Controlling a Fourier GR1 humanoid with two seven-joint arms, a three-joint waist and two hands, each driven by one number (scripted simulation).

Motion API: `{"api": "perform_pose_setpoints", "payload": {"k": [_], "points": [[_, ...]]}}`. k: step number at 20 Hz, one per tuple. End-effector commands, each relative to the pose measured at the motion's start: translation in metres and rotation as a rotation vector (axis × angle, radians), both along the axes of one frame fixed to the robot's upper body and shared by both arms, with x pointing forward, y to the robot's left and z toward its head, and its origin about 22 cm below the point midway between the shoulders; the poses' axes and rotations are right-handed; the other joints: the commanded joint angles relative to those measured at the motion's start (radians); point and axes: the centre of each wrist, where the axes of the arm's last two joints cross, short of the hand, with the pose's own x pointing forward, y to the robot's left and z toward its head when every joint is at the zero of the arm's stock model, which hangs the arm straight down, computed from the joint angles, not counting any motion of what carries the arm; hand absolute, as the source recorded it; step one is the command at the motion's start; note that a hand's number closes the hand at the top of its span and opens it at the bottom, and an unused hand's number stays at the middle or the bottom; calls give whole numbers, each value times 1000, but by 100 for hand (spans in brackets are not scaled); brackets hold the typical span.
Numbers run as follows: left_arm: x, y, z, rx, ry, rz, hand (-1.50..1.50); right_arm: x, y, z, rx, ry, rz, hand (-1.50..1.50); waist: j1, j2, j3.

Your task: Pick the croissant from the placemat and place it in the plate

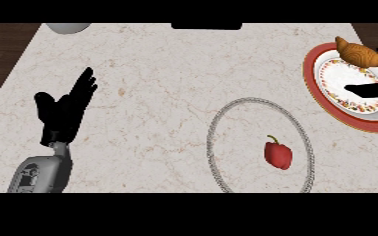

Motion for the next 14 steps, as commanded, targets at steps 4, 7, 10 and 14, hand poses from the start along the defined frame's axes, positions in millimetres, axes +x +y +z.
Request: {"api": "perform_pose_setpoints", "payload": {"k": [4,7,10,14], "points": [[2,9,-7,7,9,26,0,14,15,21,29,-351,166,-150,-22,-9,-2],[1,7,-8,-5,22,22,0,17,16,29,148,-469,255,-150,-25,-11,-2],[-2,13,-8,7,21,35,0,10,3,46,261,-473,215,-150,-35,-16,-4],[-14,13,-14,-1,29,26,0,0,-16,42,513,-421,191,-150,-31,-16,-3]]}}
